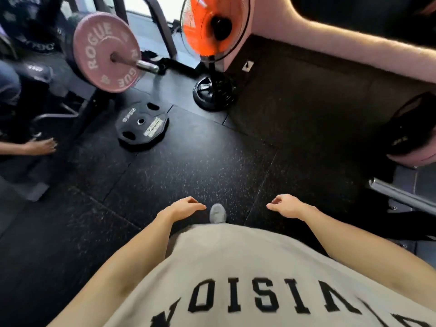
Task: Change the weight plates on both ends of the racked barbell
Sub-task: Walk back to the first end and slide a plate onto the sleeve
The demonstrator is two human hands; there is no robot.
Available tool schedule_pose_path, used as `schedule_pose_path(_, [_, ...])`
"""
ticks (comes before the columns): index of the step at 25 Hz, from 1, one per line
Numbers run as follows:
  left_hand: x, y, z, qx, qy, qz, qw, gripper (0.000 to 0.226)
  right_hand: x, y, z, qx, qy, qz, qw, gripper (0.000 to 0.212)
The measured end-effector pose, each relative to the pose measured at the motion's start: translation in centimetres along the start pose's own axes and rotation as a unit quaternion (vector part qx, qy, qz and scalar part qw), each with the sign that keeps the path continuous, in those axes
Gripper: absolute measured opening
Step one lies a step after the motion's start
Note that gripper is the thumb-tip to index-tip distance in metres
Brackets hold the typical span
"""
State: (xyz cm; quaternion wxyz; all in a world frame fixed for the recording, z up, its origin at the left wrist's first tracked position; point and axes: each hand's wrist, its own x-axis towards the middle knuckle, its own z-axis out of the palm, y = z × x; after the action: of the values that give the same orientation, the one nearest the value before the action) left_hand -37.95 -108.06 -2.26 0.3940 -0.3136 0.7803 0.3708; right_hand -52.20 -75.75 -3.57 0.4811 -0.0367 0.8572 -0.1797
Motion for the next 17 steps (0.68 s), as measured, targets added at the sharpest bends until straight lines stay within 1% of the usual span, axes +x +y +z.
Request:
schedule_pose_path(4, [5.9, 7.7, -11.0, 0.039, 0.005, 0.054, 0.998, 0.055, 4.3, -6.3, -7.7, 0.063, 0.075, -0.004, 0.995, 0.046])
schedule_pose_path(6, [8.8, 11.5, -14.9, 0.056, -0.004, 0.077, 0.995, 0.056, 6.5, -8.7, -11.0, 0.091, 0.088, 0.003, 0.992, 0.047])
schedule_pose_path(7, [10.6, 13.2, -16.5, 0.060, -0.009, 0.083, 0.995, 0.056, 7.8, -9.7, -12.6, 0.102, 0.088, 0.010, 0.991, 0.047])
schedule_pose_path(10, [15.8, 17.7, -19.9, 0.103, -0.035, 0.067, 0.992, 0.051, 12.6, -11.2, -16.8, 0.126, 0.080, 0.035, 0.988, 0.045])
schedule_pose_path(13, [20.6, 22.1, -21.9, 0.145, -0.063, 0.043, 0.986, 0.052, 17.5, -11.7, -20.5, 0.119, 0.058, 0.054, 0.990, 0.044])
schedule_pose_path(15, [23.9, 26.3, -24.0, 0.173, -0.077, 0.029, 0.982, 0.057, 21.2, -12.1, -24.4, 0.106, 0.035, 0.070, 0.991, 0.045])
schedule_pose_path(17, [27.1, 31.4, -27.1, 0.190, -0.077, 0.017, 0.979, 0.057, 24.3, -12.6, -29.5, 0.097, 0.015, 0.081, 0.992, 0.046])
